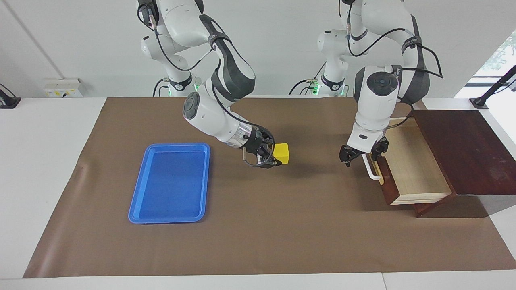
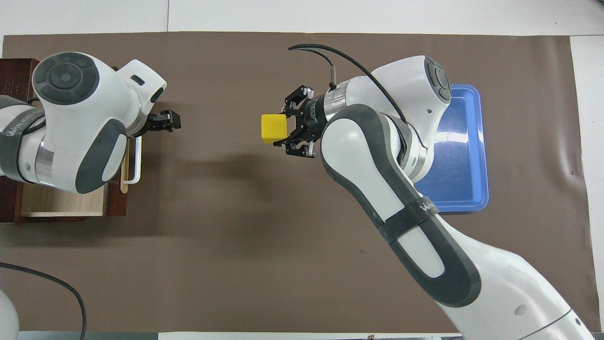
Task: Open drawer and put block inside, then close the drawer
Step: 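Grasp the yellow block with the left gripper from the right gripper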
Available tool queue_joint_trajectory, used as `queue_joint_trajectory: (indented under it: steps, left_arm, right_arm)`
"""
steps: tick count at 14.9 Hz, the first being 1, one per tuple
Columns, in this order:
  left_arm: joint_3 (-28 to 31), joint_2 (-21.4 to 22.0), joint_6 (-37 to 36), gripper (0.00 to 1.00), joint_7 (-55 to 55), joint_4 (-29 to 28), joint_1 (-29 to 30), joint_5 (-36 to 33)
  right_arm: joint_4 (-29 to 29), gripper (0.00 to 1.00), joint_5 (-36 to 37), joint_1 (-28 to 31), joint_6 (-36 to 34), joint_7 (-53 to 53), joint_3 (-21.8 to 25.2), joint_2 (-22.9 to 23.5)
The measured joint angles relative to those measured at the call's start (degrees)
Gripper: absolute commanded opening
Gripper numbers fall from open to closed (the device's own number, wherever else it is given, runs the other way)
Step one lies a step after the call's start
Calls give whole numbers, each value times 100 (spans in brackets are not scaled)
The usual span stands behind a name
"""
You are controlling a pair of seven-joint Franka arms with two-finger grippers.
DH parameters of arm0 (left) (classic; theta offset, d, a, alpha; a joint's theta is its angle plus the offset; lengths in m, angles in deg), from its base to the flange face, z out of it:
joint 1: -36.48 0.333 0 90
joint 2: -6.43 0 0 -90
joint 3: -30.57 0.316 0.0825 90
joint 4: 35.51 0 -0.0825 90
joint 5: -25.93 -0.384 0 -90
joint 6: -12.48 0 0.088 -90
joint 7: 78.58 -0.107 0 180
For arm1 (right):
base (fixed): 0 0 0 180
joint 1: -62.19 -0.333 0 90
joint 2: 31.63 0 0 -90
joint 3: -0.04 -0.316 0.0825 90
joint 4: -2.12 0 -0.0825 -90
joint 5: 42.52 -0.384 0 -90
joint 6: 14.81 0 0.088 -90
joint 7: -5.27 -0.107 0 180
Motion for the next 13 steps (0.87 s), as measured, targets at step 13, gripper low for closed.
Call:
queue_joint_trajectory:
  steps: [13]
  left_arm:
    - [-17,-54,-1034,100,7490,1092,-526,1177]
  right_arm:
    - [-52,0,-204,-298,369,-30,4,100]
